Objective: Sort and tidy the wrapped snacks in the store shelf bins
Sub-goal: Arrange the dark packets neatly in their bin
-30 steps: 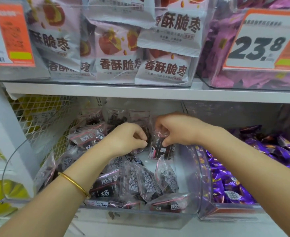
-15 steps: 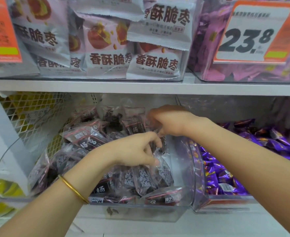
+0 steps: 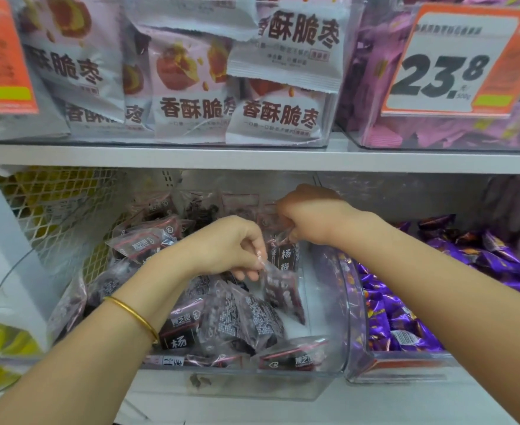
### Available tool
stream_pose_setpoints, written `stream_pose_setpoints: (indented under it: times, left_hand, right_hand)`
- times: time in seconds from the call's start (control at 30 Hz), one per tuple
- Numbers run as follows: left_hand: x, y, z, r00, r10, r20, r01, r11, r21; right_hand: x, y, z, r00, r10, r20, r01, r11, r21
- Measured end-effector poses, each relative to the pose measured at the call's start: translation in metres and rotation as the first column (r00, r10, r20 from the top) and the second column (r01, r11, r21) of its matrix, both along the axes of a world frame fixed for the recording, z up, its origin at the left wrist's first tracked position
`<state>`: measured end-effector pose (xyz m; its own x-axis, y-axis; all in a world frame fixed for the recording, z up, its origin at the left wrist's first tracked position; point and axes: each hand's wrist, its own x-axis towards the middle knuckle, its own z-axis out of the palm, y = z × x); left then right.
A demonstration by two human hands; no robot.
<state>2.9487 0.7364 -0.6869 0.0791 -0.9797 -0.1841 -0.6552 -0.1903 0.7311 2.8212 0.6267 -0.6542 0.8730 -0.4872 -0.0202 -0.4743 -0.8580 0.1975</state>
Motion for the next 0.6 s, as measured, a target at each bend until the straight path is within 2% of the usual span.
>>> stream_pose_setpoints:
  times: [0.1,0.23,0.33,0.47,0.53,0.6]
  left_hand:
    - [0.002,-0.002,-0.003,0.992,0.119,-0.036,-0.119,0.993,-0.009]
    - [-0.007,-0.006,-0.006,0.981,0.186,-0.055,-0.189,0.981,-0.051]
    - [-0.013,-0.006,-0.008,0.976,0.213,-0.051,-0.217,0.969,-0.115]
    - [-0.014,-0.001,-0.009,0.97,0.234,-0.062,-0.239,0.966,-0.095]
    - [-0.007,0.007,0.002,0.976,0.2,0.087,-0.193,0.978,-0.079]
    - [0.0,0.021,0.019,0.979,0.044,0.197,-0.042,0.999,-0.017]
  right_hand:
    - [-0.001,-0.006,-0.001,1.0,-0.012,0.02,0.012,1.0,-0.004]
    - [-0.004,-0.003,0.006,0.995,-0.004,0.104,-0.007,0.995,0.102]
    - [-0.009,0.008,0.01,0.999,0.013,0.037,-0.019,0.983,0.182]
    - [-0.008,0.016,0.004,0.999,0.021,-0.037,-0.019,0.998,0.055]
    - [-0.008,0.017,0.004,0.999,0.021,-0.038,-0.019,0.999,0.044]
    - [-0.009,0.018,0.005,0.999,0.026,-0.032,-0.024,0.997,0.076]
